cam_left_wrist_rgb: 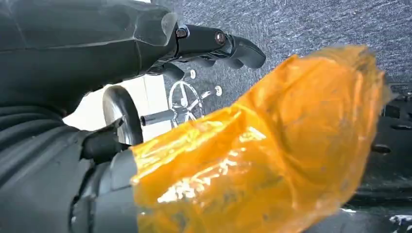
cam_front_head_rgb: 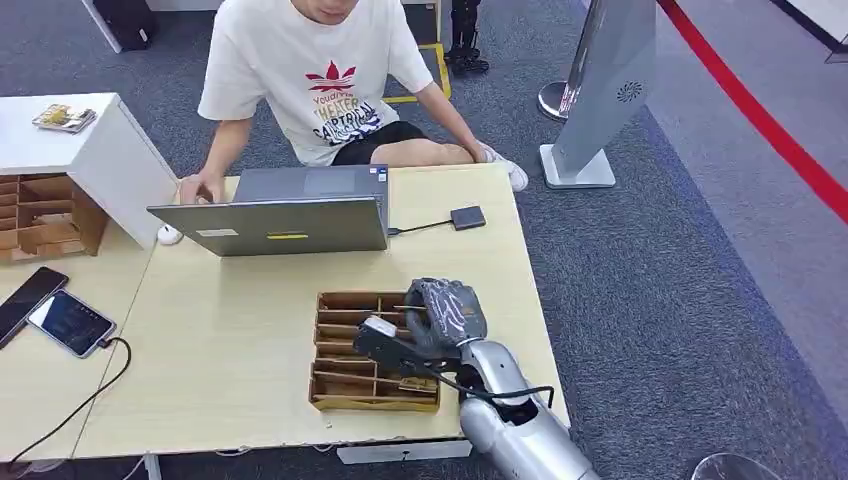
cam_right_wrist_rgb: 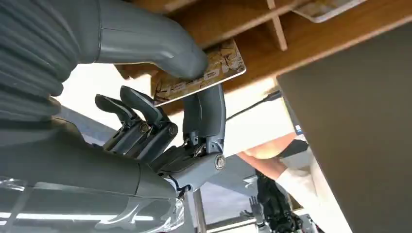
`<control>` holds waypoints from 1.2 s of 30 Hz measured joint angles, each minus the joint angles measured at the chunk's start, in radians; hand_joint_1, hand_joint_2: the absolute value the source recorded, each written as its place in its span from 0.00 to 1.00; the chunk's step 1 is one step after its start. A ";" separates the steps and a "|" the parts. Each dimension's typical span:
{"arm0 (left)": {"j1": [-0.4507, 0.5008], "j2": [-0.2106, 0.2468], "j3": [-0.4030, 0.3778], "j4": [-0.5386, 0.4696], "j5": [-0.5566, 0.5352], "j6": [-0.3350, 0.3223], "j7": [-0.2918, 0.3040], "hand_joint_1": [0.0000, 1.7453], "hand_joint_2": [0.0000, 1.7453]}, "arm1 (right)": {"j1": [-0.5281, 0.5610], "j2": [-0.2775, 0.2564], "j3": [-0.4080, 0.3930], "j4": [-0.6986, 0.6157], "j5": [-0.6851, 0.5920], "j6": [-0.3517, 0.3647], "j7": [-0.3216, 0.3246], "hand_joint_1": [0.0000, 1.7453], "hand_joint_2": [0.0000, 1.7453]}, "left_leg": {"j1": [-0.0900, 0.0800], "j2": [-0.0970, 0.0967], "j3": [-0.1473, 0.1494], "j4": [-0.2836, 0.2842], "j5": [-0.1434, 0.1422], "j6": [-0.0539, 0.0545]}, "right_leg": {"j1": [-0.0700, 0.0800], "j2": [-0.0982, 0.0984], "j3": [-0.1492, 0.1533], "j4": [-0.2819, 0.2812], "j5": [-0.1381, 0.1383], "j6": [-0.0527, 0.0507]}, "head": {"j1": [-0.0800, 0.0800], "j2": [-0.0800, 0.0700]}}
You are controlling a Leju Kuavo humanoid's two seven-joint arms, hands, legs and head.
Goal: Pass the card to the sensor for recognition and then transmit it.
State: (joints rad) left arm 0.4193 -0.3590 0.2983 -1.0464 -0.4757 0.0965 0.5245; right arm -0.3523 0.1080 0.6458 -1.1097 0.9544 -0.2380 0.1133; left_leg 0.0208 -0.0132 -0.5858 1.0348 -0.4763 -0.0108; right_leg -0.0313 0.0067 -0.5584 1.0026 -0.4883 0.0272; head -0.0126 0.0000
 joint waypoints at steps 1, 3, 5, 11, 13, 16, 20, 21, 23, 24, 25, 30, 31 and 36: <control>0.003 0.000 -0.003 -0.004 0.005 0.005 0.002 0.00 0.00 | 0.001 0.000 -0.002 -0.008 -0.009 0.000 -0.006 1.00 1.00 | 0.000 0.000 0.000 0.000 0.000 0.000 | 0.000 0.000 0.000 0.000 0.000 0.000 | 0.000 0.000; 0.007 0.000 -0.006 -0.008 0.019 0.012 0.006 0.00 0.00 | 0.006 0.000 -0.005 -0.034 -0.041 -0.001 -0.025 1.00 1.00 | 0.000 0.000 0.000 0.000 0.000 0.000 | 0.000 0.000 0.000 0.000 0.000 0.000 | 0.000 0.000; 0.015 0.000 -0.012 -0.015 0.036 0.021 0.007 0.00 0.00 | 0.011 0.000 -0.008 -0.075 -0.083 0.001 -0.044 1.00 1.00 | 0.000 0.000 0.000 0.000 0.000 0.000 | 0.000 0.000 -0.001 0.000 0.000 0.000 | 0.000 0.000; 0.031 0.000 -0.035 -0.029 0.074 0.048 0.015 0.00 0.00 | 0.029 -0.002 -0.030 -0.225 -0.212 0.022 -0.084 1.00 1.00 | 0.000 0.000 0.000 0.000 0.000 0.000 | 0.000 0.001 -0.001 0.000 0.000 0.000 | 0.000 0.000; 0.035 0.000 -0.039 -0.032 0.096 0.065 0.014 0.00 0.00 | 0.043 -0.002 -0.044 -0.270 -0.338 0.046 -0.131 1.00 1.00 | 0.000 0.000 -0.001 0.000 0.000 0.000 | 0.000 0.000 -0.001 0.000 0.000 0.000 | 0.000 0.000; 0.038 0.000 -0.043 -0.032 0.131 0.100 -0.015 0.00 0.00 | 0.063 -0.007 -0.079 -0.360 -0.599 0.073 -0.213 1.00 1.00 | 0.000 0.000 -0.001 0.000 0.000 0.000 | 0.000 0.000 -0.001 0.000 0.000 0.000 | 0.000 0.000; 0.039 0.000 -0.051 -0.031 0.154 0.122 -0.047 0.00 0.00 | 0.079 -0.031 -0.122 -0.481 -0.746 0.078 -0.276 1.00 1.00 | 0.000 0.000 0.000 0.000 0.000 0.000 | 0.000 0.000 -0.001 0.000 0.000 0.000 | 0.000 0.000; 0.039 0.000 -0.053 -0.031 0.156 0.125 -0.049 0.00 0.00 | 0.082 -0.039 -0.130 -0.507 -0.756 0.081 -0.281 1.00 1.00 | 0.000 0.000 0.000 0.000 0.000 0.000 | 0.000 0.000 -0.001 0.000 0.000 0.000 | 0.000 0.000; 0.039 0.000 -0.054 -0.031 0.158 0.128 -0.052 0.00 0.00 | 0.086 -0.048 -0.137 -0.538 -0.761 0.084 -0.286 1.00 1.00 | 0.000 0.000 0.000 0.000 0.000 0.000 | 0.000 0.000 -0.001 0.000 0.000 0.000 | 0.000 0.000; 0.039 0.000 -0.054 -0.031 0.159 0.128 -0.054 0.00 0.00 | 0.088 -0.051 -0.140 -0.549 -0.764 0.085 -0.286 1.00 1.00 | 0.000 0.000 0.000 0.000 0.000 0.000 | 0.000 0.000 -0.001 0.000 0.000 0.000 | 0.000 0.000; 0.039 0.000 -0.054 -0.031 0.163 0.128 -0.056 0.00 0.00 | 0.088 -0.054 -0.142 -0.557 -0.764 0.086 -0.288 1.00 1.00 | 0.000 0.000 0.000 0.000 0.000 0.000 | 0.000 0.000 -0.001 0.000 0.000 0.000 | 0.000 0.000; 0.040 -0.001 -0.058 -0.030 0.171 0.131 -0.058 0.00 0.00 | 0.087 -0.065 -0.145 -0.568 -0.766 0.087 -0.294 1.00 1.00 | 0.000 0.000 0.000 0.000 0.000 0.000 | 0.000 0.000 -0.001 0.000 0.000 0.000 | 0.000 0.000; 0.040 -0.002 -0.059 -0.030 0.172 0.131 -0.061 0.00 0.00 | 0.086 -0.067 -0.145 -0.568 -0.766 0.085 -0.296 1.00 1.00 | 0.000 0.000 0.000 0.000 0.000 0.000 | 0.000 0.000 -0.001 0.000 0.000 0.000 | 0.000 0.000; 0.040 -0.002 -0.062 -0.029 0.172 0.127 -0.074 0.00 0.00 | 0.074 -0.071 -0.144 -0.568 -0.767 0.083 -0.296 1.00 1.00 | 0.000 0.000 0.000 0.000 0.000 0.000 | 0.000 0.000 -0.001 0.000 0.000 0.000 | 0.000 0.000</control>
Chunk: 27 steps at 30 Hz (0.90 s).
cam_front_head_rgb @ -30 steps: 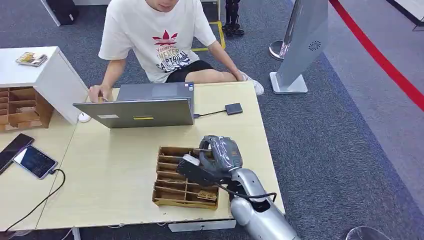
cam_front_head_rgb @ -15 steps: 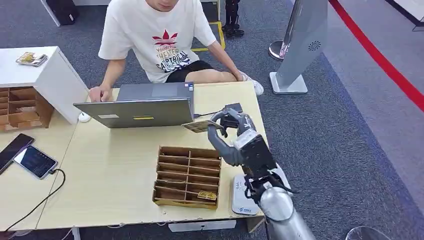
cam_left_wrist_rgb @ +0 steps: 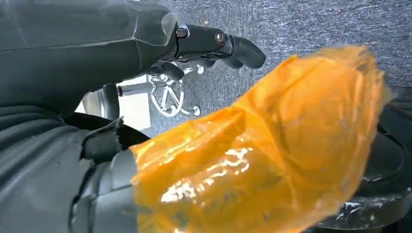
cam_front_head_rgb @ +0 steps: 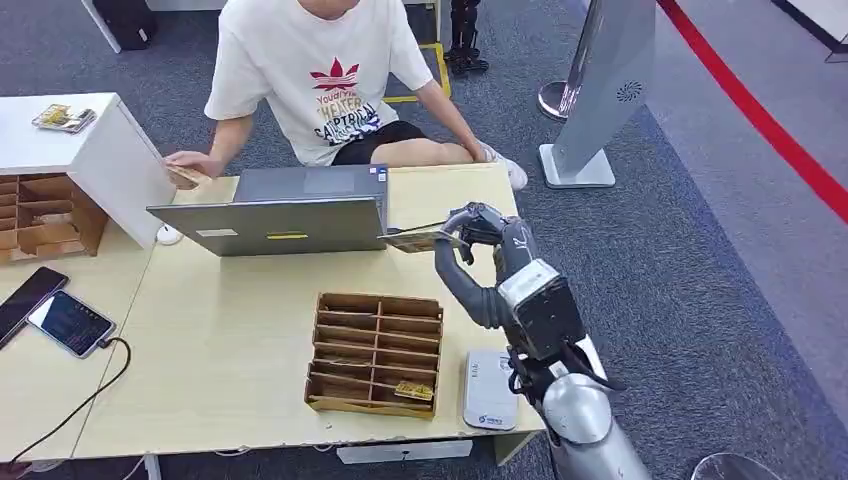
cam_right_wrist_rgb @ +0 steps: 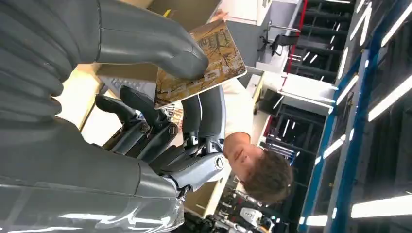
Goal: Pass the card to the sensor for recognition and then transmit it.
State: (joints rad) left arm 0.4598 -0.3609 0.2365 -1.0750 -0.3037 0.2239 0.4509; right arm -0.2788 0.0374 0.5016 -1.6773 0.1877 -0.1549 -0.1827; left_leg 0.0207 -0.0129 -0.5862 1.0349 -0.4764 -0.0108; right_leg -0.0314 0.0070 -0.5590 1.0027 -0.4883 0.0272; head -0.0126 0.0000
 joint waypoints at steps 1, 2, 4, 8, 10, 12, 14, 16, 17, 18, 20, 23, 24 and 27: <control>0.000 0.000 0.000 0.000 -0.002 -0.003 -0.003 0.00 0.00 | -0.003 0.000 0.000 0.000 0.000 -0.001 0.000 1.00 1.00 | 0.000 0.000 0.000 0.000 0.000 0.000 | 0.000 0.000 0.000 0.000 0.000 0.000 | 0.000 0.000; 0.000 0.000 0.000 0.001 -0.003 -0.006 -0.005 0.00 0.00 | -0.006 0.000 0.000 0.000 0.000 -0.002 0.000 1.00 1.00 | 0.000 0.000 0.000 0.000 0.000 0.000 | 0.000 0.000 0.000 0.000 0.000 0.000 | 0.000 0.000; 0.000 0.000 0.000 0.002 -0.010 -0.013 -0.011 0.00 0.00 | -0.017 -0.001 0.002 0.002 -0.001 -0.004 0.002 1.00 1.00 | 0.000 0.000 0.000 0.000 0.000 0.000 | 0.000 0.000 0.000 0.000 0.000 0.000 | 0.000 0.000; -0.007 0.000 0.003 0.011 -0.037 -0.037 -0.028 0.00 0.00 | -0.063 -0.001 0.013 0.024 0.001 -0.008 0.024 1.00 1.00 | 0.000 0.000 0.000 0.000 0.000 0.000 | 0.000 0.000 0.000 0.000 0.000 0.000 | 0.000 0.000; -0.012 0.000 0.008 0.019 -0.053 -0.050 -0.037 0.00 0.00 | -0.091 -0.001 0.019 0.037 0.013 -0.010 0.039 1.00 1.00 | 0.000 0.000 0.000 0.000 0.000 0.000 | 0.000 0.000 0.000 0.000 0.000 0.000 | 0.000 0.000; -0.020 0.000 0.016 0.029 -0.073 -0.064 -0.044 0.00 0.00 | -0.125 -0.001 0.025 0.058 0.028 -0.012 0.055 1.00 1.00 | 0.000 0.000 0.000 0.000 0.001 -0.001 | 0.000 0.000 0.000 0.000 0.000 0.000 | 0.000 0.000; -0.027 0.000 0.026 0.037 -0.093 -0.078 -0.050 0.00 0.00 | -0.160 0.000 0.032 0.079 0.042 -0.011 0.074 1.00 1.00 | 0.000 0.000 0.000 0.000 0.001 -0.001 | 0.000 0.000 0.000 0.000 0.000 0.000 | 0.000 0.000; -0.035 0.000 0.039 0.045 -0.116 -0.093 -0.058 0.00 0.00 | -0.195 0.003 0.038 0.102 0.045 -0.003 0.098 1.00 1.00 | 0.000 0.000 0.000 0.000 0.001 -0.001 | 0.000 0.000 0.000 0.001 0.000 0.000 | 0.000 0.000; -0.041 0.000 0.045 0.050 -0.127 -0.102 -0.061 0.00 0.00 | -0.214 0.005 0.041 0.118 0.046 0.004 0.108 1.00 1.00 | 0.000 0.000 0.000 0.000 0.001 -0.001 | 0.000 0.000 0.000 0.001 0.000 0.000 | 0.000 0.000; -0.048 0.000 0.054 0.056 -0.140 -0.110 -0.067 0.00 0.00 | -0.232 0.007 0.043 0.133 0.048 0.008 0.118 1.00 1.00 | 0.000 0.000 0.000 0.000 0.001 -0.001 | 0.000 0.000 0.000 0.001 0.000 0.000 | 0.000 0.000; -0.065 0.000 0.076 0.075 -0.177 -0.129 -0.082 0.00 0.00 | -0.276 0.018 0.045 0.171 0.062 0.010 0.140 1.00 1.00 | 0.000 0.000 0.000 0.000 0.001 -0.001 | 0.000 0.000 0.000 0.001 0.000 0.000 | 0.000 0.000; -0.088 0.000 0.106 0.102 -0.218 -0.148 -0.096 0.00 0.00 | -0.332 0.032 0.046 0.219 0.086 0.018 0.169 1.00 1.00 | 0.000 0.000 0.000 0.000 0.001 -0.001 | 0.000 0.000 0.000 0.001 0.000 0.000 | 0.000 0.000; -0.096 0.000 0.117 0.111 -0.234 -0.156 -0.101 0.00 0.00 | -0.351 0.038 0.047 0.237 0.097 0.021 0.182 1.00 1.00 | 0.000 0.000 0.000 0.000 0.001 -0.001 | 0.000 0.000 0.000 0.001 0.000 0.000 | 0.000 0.000; -0.122 0.000 0.156 0.140 -0.290 -0.185 -0.121 0.00 0.00 | -0.411 0.058 0.048 0.295 0.139 0.025 0.215 1.00 1.00 | 0.000 -0.001 0.000 0.000 0.001 -0.001 | 0.000 0.000 0.000 0.001 0.000 0.000 | 0.000 0.000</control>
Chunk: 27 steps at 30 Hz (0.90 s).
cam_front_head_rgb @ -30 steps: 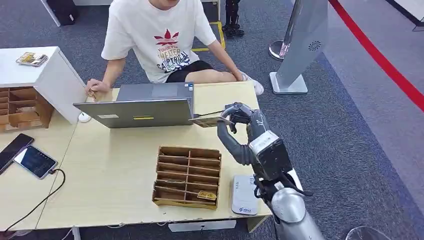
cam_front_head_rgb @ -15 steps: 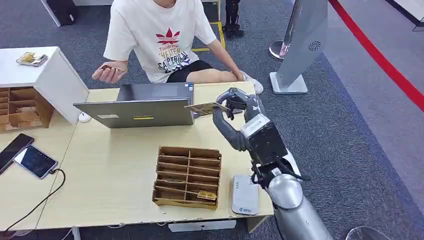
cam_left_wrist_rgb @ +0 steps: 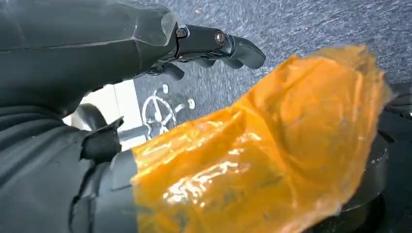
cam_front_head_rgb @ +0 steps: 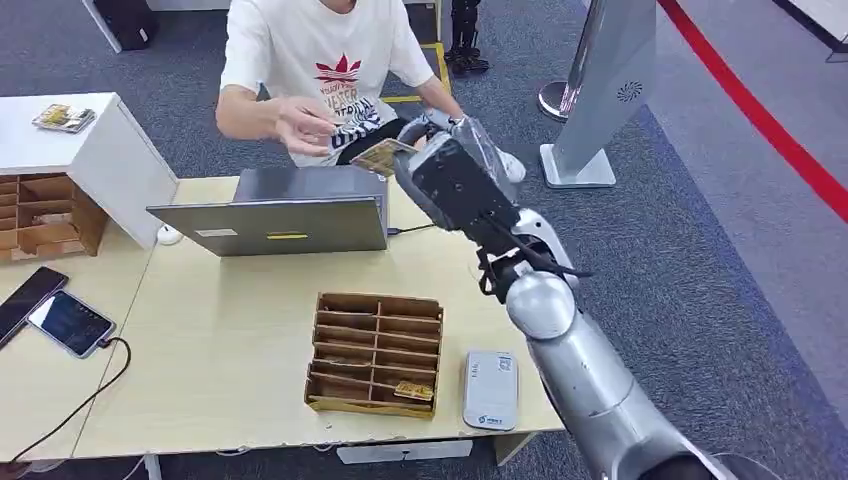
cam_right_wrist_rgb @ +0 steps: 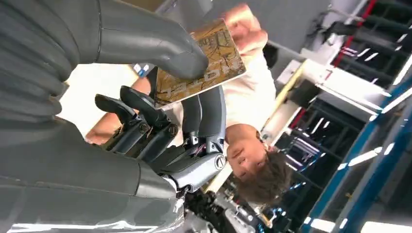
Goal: Pass the card to the sensor for recognition and then transmit it.
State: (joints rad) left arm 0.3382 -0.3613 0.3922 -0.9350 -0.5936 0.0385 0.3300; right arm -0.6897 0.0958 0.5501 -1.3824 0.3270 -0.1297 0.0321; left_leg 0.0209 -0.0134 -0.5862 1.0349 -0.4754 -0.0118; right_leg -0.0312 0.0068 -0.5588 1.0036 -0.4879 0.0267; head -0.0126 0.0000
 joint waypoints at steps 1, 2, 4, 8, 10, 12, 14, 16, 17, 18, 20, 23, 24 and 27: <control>-0.006 0.000 0.014 0.008 -0.016 -0.008 -0.004 0.00 0.00 | -0.014 0.007 0.000 0.015 0.010 0.003 0.010 1.00 1.00 | 0.000 0.000 0.000 0.000 0.000 0.000 | 0.000 0.000 0.000 0.000 0.000 0.000 | 0.000 0.000; -0.012 0.000 0.025 0.014 -0.031 -0.015 -0.008 0.00 0.00 | -0.029 0.013 0.001 0.033 0.020 0.005 0.021 1.00 1.00 | 0.000 0.000 0.000 0.000 0.000 0.000 | 0.000 0.000 0.000 0.000 0.000 0.000 | 0.000 0.000; -0.024 0.000 0.050 0.030 -0.061 -0.029 -0.014 0.00 0.00 | -0.059 0.027 0.002 0.070 0.046 0.006 0.042 1.00 1.00 | 0.000 0.000 0.000 0.000 0.000 0.000 | 0.000 0.000 0.000 0.000 0.000 0.000 | 0.000 0.000; -0.039 0.004 0.089 0.056 -0.109 -0.048 -0.021 0.00 0.00 | -0.112 0.053 0.003 0.140 0.100 0.014 0.073 1.00 1.00 | 0.000 0.000 0.000 0.000 0.000 0.000 | 0.000 0.000 0.000 0.000 0.000 0.000 | 0.000 0.000; -0.045 0.005 0.106 0.065 -0.123 -0.054 -0.022 0.00 0.00 | -0.130 0.061 0.003 0.168 0.123 0.015 0.085 1.00 1.00 | 0.000 0.000 0.000 0.000 0.000 0.000 | 0.000 0.000 0.000 0.000 0.000 0.000 | 0.000 0.000; -0.049 0.006 0.114 0.072 -0.133 -0.060 -0.022 0.00 0.00 | -0.148 0.071 0.003 0.197 0.140 0.015 0.098 1.00 1.00 | 0.000 0.000 0.000 0.000 0.000 0.000 | 0.000 0.000 0.000 0.000 0.000 0.000 | 0.000 0.000; -0.053 0.006 0.128 0.078 -0.144 -0.065 -0.022 0.00 0.00 | -0.163 0.079 0.003 0.225 0.167 0.017 0.105 1.00 1.00 | 0.000 0.000 0.000 0.000 0.000 0.000 | 0.000 0.000 0.000 0.000 0.000 0.000 | 0.000 0.000; -0.056 0.007 0.135 0.082 -0.150 -0.068 -0.022 0.00 0.00 | -0.169 0.088 0.003 0.245 0.188 0.019 0.111 0.09 1.00 | 0.000 0.000 0.000 0.000 0.000 0.000 | 0.000 0.000 0.000 0.000 0.000 0.000 | 0.000 0.000; -0.057 0.008 0.137 0.084 -0.151 -0.070 -0.022 0.00 0.00 | -0.170 0.092 0.003 0.254 0.199 0.024 0.112 0.00 1.00 | 0.000 0.000 0.000 0.000 0.000 0.000 | 0.000 0.000 0.000 0.000 0.000 0.000 | 0.000 0.000; -0.058 0.009 0.138 0.085 -0.151 -0.072 -0.021 0.00 0.00 | -0.171 0.095 0.003 0.260 0.205 0.026 0.113 0.00 1.00 | 0.000 0.000 0.000 0.000 0.000 0.000 | 0.000 0.000 0.000 0.000 0.000 0.000 | 0.000 0.000; -0.059 0.009 0.141 0.086 -0.151 -0.078 -0.020 0.00 0.00 | -0.171 0.102 0.004 0.272 0.220 0.045 0.109 0.00 0.00 | 0.000 0.000 0.000 0.000 0.000 0.000 | 0.000 0.000 0.000 0.000 0.000 0.000 | 0.000 0.000; -0.059 0.010 0.146 0.086 -0.146 -0.086 -0.017 0.00 0.00 | -0.169 0.108 0.013 0.285 0.210 0.079 0.084 0.00 0.00 | 0.000 0.000 0.000 0.000 0.000 0.000 | 0.000 0.000 -0.001 0.000 0.000 0.000 | 0.000 0.000; -0.059 0.010 0.146 0.086 -0.138 -0.087 -0.015 0.00 0.00 | -0.165 0.111 0.015 0.286 0.194 0.093 0.069 0.00 0.00 | 0.000 0.000 0.000 0.000 0.000 0.000 | 0.000 0.000 0.000 0.000 0.000 0.000 | 0.000 0.000; -0.059 0.010 0.146 0.086 -0.096 -0.083 -0.005 0.00 0.00 | -0.140 0.119 0.024 0.276 0.131 0.134 0.022 0.00 0.00 | 0.000 0.000 0.000 0.000 0.000 0.000 | 0.000 0.000 -0.001 0.000 0.000 0.000 | 0.000 0.000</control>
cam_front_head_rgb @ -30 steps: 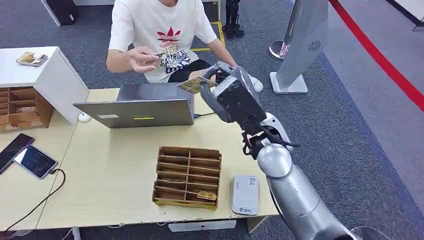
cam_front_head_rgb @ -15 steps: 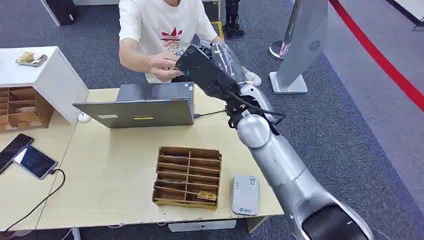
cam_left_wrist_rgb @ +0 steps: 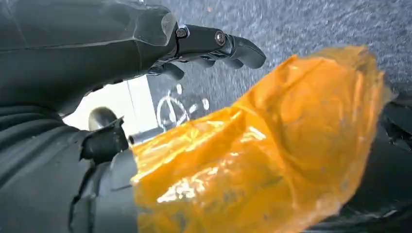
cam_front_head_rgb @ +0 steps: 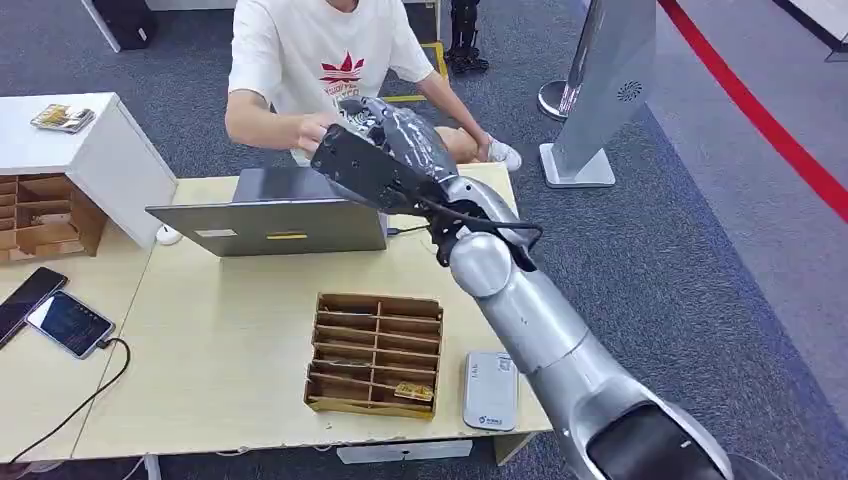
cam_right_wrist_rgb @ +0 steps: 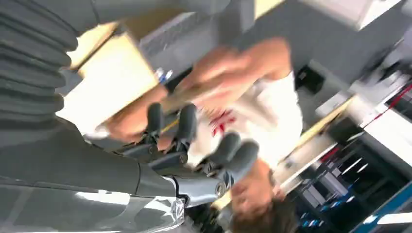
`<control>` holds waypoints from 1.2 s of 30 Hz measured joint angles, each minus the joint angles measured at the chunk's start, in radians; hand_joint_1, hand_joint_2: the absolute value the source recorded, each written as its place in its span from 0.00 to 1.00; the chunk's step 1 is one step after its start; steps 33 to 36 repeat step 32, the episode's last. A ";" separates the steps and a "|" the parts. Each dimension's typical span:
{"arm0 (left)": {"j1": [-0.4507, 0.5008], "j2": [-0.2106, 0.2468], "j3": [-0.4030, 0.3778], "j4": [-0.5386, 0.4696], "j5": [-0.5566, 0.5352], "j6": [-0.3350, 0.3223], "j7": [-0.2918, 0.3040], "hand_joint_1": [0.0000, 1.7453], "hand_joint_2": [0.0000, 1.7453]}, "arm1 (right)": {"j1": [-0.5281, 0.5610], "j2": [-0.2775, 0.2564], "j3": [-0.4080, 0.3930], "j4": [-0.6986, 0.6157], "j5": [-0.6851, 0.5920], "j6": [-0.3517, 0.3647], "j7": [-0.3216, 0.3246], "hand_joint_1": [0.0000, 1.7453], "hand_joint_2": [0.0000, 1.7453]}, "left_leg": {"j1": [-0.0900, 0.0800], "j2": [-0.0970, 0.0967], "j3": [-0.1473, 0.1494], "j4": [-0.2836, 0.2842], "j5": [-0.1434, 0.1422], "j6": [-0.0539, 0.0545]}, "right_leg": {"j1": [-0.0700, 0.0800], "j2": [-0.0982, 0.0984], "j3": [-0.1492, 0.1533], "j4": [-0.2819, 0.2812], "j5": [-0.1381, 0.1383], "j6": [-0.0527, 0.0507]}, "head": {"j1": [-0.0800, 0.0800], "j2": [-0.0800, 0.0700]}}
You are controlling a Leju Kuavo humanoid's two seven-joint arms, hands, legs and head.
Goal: Pass the card to the sensor for recognition and then transmit it.
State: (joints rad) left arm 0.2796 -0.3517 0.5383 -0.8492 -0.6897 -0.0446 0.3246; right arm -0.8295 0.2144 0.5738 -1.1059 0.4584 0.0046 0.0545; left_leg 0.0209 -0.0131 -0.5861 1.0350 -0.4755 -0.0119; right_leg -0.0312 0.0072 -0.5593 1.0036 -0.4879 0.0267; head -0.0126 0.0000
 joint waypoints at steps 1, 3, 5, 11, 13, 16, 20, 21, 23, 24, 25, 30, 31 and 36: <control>0.000 0.000 -0.002 0.000 0.016 0.002 0.006 0.00 0.00 | 0.010 0.001 0.004 -0.008 -0.026 0.013 -0.012 0.00 0.00 | 0.000 0.000 0.000 0.000 0.000 0.000 | 0.000 0.000 0.000 0.000 0.000 0.000 | 0.000 0.000; 0.005 0.000 -0.009 -0.003 0.050 0.011 0.012 0.00 0.00 | 0.039 0.002 0.011 -0.040 -0.099 0.045 -0.037 0.00 0.00 | 0.000 0.000 0.000 0.000 0.000 0.000 | 0.000 0.000 0.000 0.000 0.000 0.000 | 0.000 0.000; 0.015 -0.001 -0.027 -0.017 0.084 0.022 0.019 0.00 0.00 | 0.079 0.002 0.026 -0.094 -0.213 0.082 -0.073 0.00 0.00 | 0.000 0.000 0.000 0.000 0.000 0.000 | 0.000 0.000 0.000 0.000 0.000 0.000 | 0.000 0.000; 0.045 -0.006 -0.071 -0.042 0.134 0.056 0.016 0.00 0.00 | 0.196 -0.034 0.051 -0.242 -0.579 0.210 -0.179 0.00 0.00 | 0.000 0.000 0.000 0.000 0.000 0.000 | 0.000 0.000 -0.001 -0.001 0.000 0.000 | 0.000 0.000; 0.055 -0.007 -0.085 -0.047 0.161 0.077 0.014 0.00 0.00 | 0.248 -0.063 0.052 -0.288 -0.702 0.266 -0.225 0.00 0.00 | 0.000 0.000 0.000 0.000 -0.001 0.000 | 0.000 -0.001 0.000 -0.001 0.000 0.000 | 0.000 0.000; 0.073 -0.007 -0.108 -0.056 0.190 0.099 0.008 0.00 0.00 | 0.322 -0.107 0.052 -0.345 -0.819 0.331 -0.269 0.00 0.00 | 0.000 0.000 0.000 0.000 -0.001 0.000 | 0.000 0.000 0.000 -0.001 0.000 0.000 | 0.000 0.000; 0.087 -0.007 -0.127 -0.066 0.206 0.111 0.008 0.00 0.00 | 0.377 -0.153 0.052 -0.389 -0.848 0.354 -0.287 0.00 0.00 | 0.000 0.000 0.000 0.000 -0.001 0.000 | 0.000 0.000 -0.001 -0.001 0.000 0.000 | 0.000 0.000; 0.090 -0.007 -0.131 -0.069 0.218 0.117 0.008 0.00 0.00 | 0.389 -0.163 0.051 -0.397 -0.861 0.364 -0.293 0.00 0.00 | 0.000 0.000 0.000 0.000 -0.001 0.000 | 0.000 0.000 -0.001 -0.001 0.000 0.000 | 0.000 0.000; 0.097 -0.007 -0.143 -0.074 0.250 0.134 0.008 0.00 0.00 | 0.422 -0.188 0.046 -0.409 -0.872 0.372 -0.312 0.00 0.00 | 0.000 0.000 0.001 0.000 -0.001 0.000 | 0.000 -0.001 0.000 -0.001 0.000 0.000 | 0.000 0.000; 0.104 -0.007 -0.150 -0.078 0.264 0.142 0.008 0.00 0.00 | 0.441 -0.201 0.043 -0.412 -0.872 0.375 -0.326 0.00 0.00 | 0.000 0.000 0.001 0.000 -0.001 0.000 | 0.000 -0.001 0.000 -0.001 0.000 0.000 | 0.000 0.000; 0.111 -0.007 -0.157 -0.082 0.276 0.148 0.010 0.00 0.00 | 0.460 -0.213 0.040 -0.414 -0.871 0.380 -0.336 0.00 0.00 | 0.000 0.000 0.000 0.000 -0.001 0.000 | 0.000 0.000 0.000 -0.001 0.000 0.000 | 0.000 0.000; 0.150 -0.007 -0.216 -0.119 0.374 0.215 0.048 0.00 0.00 | 0.550 -0.277 -0.016 -0.406 -0.866 0.329 -0.348 0.00 0.00 | 0.000 0.000 0.000 0.000 -0.001 0.001 | 0.000 -0.001 0.000 -0.001 -0.001 0.001 | 0.000 0.000; 0.159 -0.007 -0.229 -0.127 0.388 0.229 0.055 0.00 0.00 | 0.566 -0.288 -0.034 -0.398 -0.858 0.306 -0.350 0.00 0.00 | 0.000 0.000 0.000 0.000 -0.002 0.001 | 0.000 -0.001 0.000 -0.001 -0.001 0.001 | 0.000 0.000; 0.166 -0.007 -0.241 -0.133 0.399 0.243 0.061 0.00 0.00 | 0.579 -0.297 -0.054 -0.388 -0.849 0.284 -0.350 0.00 0.00 | 0.000 0.000 0.000 0.000 -0.002 0.001 | 0.000 -0.001 0.000 -0.001 -0.001 0.001 | 0.000 0.000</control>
